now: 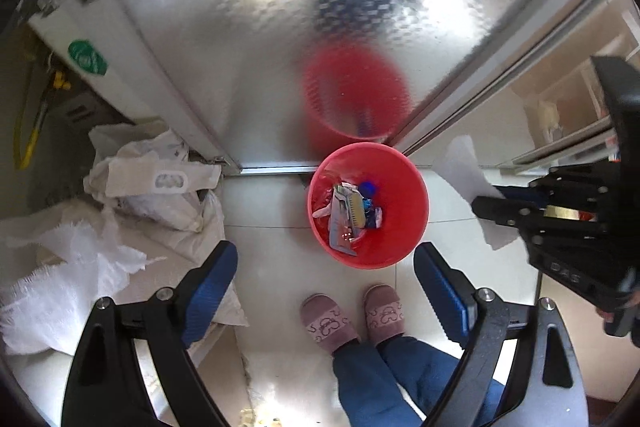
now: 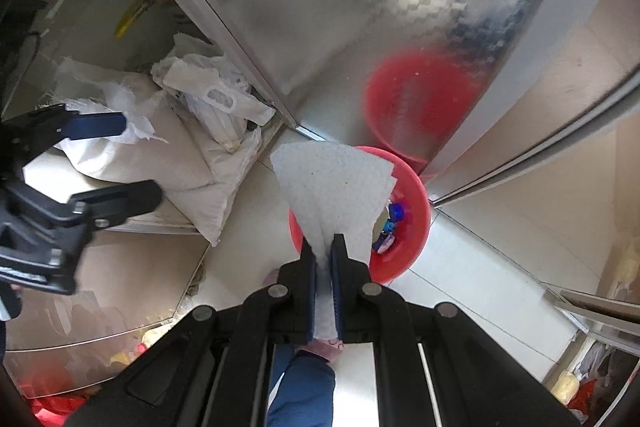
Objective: Collect trash
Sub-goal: 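Open the right gripper to drop the white wipe into the bin, then raise both empty tools back up to the counter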
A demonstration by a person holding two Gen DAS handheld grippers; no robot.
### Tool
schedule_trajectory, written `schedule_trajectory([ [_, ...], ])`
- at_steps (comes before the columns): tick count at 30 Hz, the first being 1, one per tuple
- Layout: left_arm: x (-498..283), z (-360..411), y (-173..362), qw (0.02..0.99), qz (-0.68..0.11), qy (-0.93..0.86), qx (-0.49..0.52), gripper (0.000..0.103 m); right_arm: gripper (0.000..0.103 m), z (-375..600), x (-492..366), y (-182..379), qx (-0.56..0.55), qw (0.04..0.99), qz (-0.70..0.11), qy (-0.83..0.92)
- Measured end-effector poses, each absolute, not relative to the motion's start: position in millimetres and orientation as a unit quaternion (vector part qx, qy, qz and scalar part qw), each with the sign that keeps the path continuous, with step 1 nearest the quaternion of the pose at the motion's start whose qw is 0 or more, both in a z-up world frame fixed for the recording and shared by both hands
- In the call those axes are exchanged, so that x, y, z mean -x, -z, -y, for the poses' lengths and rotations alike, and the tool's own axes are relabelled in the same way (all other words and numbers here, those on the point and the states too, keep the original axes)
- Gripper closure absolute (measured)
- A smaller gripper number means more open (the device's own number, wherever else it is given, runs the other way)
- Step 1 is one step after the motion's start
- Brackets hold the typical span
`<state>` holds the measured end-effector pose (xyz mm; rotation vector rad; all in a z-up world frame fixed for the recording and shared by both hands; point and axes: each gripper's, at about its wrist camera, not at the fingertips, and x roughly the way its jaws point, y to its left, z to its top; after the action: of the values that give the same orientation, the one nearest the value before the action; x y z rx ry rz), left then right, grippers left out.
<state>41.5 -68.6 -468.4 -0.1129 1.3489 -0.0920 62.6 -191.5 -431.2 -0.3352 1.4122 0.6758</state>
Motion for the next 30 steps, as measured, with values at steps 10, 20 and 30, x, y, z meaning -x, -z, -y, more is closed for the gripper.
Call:
schedule_trajectory([
  [10, -35.0, 61.1, 476.8, 0.77, -0.635, 0.027, 0.054, 0.014, 0.096, 181.1, -66.1, 448.2, 0.183, 0.693, -0.631, -0.295],
  [20, -31.5, 59.3, 483.0, 0.769, -0.638, 0.017, 0.046, 0.014, 0.062, 179.7, -70.0, 467.9, 0.181, 0.684, -0.643, -0.292],
  [30, -28.5, 61.3, 466.8, 0.775, -0.63, 0.022, 0.045, 0.013, 0.02, 186.3, -68.0, 453.7, 0.176, 0.685, -0.647, -0.285],
])
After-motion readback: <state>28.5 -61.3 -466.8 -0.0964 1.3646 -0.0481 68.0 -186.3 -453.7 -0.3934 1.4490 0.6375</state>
